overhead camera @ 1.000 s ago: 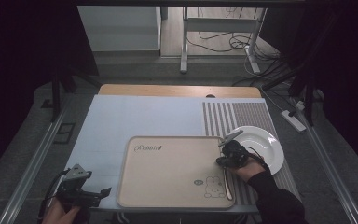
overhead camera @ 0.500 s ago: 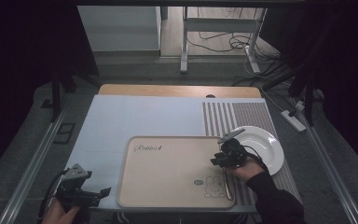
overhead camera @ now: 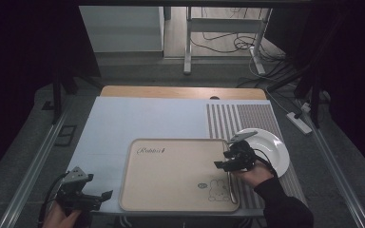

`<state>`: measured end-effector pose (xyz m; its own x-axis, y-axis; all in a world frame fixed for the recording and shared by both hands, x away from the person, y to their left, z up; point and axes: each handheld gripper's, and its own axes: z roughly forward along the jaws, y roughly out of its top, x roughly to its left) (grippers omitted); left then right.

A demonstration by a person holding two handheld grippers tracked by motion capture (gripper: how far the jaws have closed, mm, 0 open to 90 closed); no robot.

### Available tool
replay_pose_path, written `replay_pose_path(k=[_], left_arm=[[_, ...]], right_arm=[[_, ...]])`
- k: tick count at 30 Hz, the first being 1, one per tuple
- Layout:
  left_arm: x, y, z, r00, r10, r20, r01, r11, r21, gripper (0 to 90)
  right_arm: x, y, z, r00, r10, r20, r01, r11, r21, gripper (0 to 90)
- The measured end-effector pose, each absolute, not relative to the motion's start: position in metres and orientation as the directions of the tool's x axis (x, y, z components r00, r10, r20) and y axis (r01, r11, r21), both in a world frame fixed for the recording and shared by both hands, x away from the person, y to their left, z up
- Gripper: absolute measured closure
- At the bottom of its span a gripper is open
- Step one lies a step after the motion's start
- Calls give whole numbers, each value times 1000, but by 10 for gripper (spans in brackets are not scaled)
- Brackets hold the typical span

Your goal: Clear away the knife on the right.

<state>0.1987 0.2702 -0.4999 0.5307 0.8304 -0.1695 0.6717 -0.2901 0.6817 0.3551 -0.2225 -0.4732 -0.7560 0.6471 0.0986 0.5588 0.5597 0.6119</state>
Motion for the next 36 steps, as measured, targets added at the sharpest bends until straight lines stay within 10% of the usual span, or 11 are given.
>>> replay_pose_path(k=[22, 36], left_arm=[[197, 274, -498, 499, 852, -158, 662, -256, 704, 8], [199, 277, -499, 487, 854, -182, 673, -234, 702, 19]], right_arm=[[345, -241, -478, -732, 679, 58, 541, 528, 654, 37], [334, -258, -482, -708, 705, 41, 543, 506, 670, 0]])
